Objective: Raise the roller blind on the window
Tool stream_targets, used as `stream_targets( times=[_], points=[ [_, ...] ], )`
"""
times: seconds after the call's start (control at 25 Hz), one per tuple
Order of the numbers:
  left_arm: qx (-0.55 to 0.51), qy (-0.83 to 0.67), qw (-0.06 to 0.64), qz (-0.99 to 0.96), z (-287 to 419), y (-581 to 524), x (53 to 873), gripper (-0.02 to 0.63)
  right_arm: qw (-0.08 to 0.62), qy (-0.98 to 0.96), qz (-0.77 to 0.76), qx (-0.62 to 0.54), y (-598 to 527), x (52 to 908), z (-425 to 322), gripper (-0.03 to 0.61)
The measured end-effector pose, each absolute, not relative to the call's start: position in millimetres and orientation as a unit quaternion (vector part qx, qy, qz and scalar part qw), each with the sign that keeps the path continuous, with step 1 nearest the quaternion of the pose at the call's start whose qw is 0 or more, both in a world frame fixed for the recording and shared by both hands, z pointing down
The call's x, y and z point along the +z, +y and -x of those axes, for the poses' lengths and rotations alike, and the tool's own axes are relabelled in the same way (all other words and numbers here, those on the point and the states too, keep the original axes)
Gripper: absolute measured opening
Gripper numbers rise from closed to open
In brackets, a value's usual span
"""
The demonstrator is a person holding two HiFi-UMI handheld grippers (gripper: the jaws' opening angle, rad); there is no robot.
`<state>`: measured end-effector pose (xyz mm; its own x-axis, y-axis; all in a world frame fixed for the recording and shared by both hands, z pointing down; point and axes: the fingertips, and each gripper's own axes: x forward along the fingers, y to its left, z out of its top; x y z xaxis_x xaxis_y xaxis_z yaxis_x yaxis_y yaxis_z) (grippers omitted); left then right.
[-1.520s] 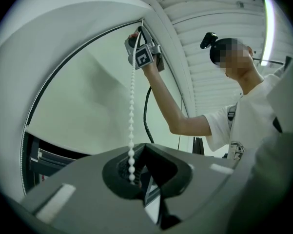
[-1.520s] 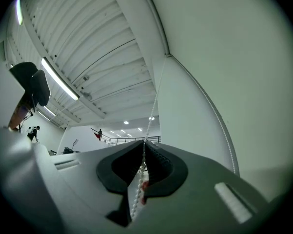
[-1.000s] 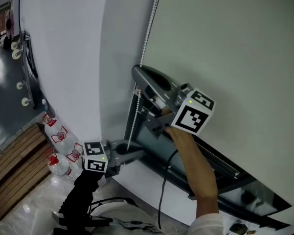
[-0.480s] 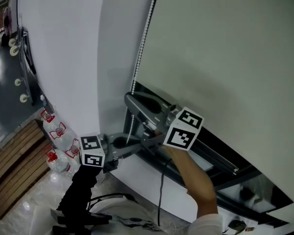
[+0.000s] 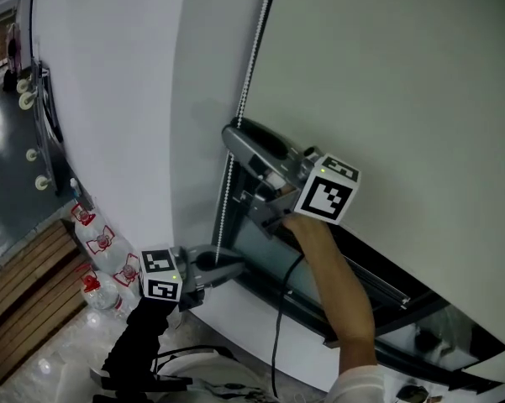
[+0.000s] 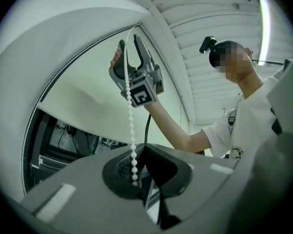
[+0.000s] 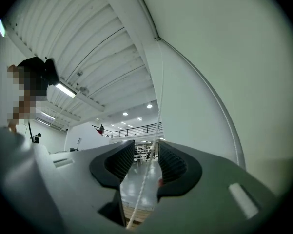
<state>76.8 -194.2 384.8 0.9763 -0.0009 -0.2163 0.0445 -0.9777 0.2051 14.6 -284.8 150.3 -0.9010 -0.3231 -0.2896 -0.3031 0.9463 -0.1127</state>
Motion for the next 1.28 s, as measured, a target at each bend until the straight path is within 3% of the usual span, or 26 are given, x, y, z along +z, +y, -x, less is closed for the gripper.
stream_targets(
  times=[0.6,0.76,0.88,1.28],
  points=[
    [-0.100,0.004,0.111,-0.989,-71,-199,394,-0.002,0.209,0.964,0.162,0.032,-311,9,-13,0.114],
    [-0.100,0.006,0.114,-0.988,-71,-199,396,-0.002,0.216,0.962,0.161,0.038,-312,-7,-12,0.088],
    [-0.099,0.004,0.116,-0.988,-71,-200,398,-0.002,0.223,0.960,0.163,0.036,-312,-13,-13,0.020],
    [-0.099,0.003,0.120,-0.988,-74,-199,402,-0.002,0.226,0.961,0.152,0.038,-301,-6,-23,0.014]
  ],
)
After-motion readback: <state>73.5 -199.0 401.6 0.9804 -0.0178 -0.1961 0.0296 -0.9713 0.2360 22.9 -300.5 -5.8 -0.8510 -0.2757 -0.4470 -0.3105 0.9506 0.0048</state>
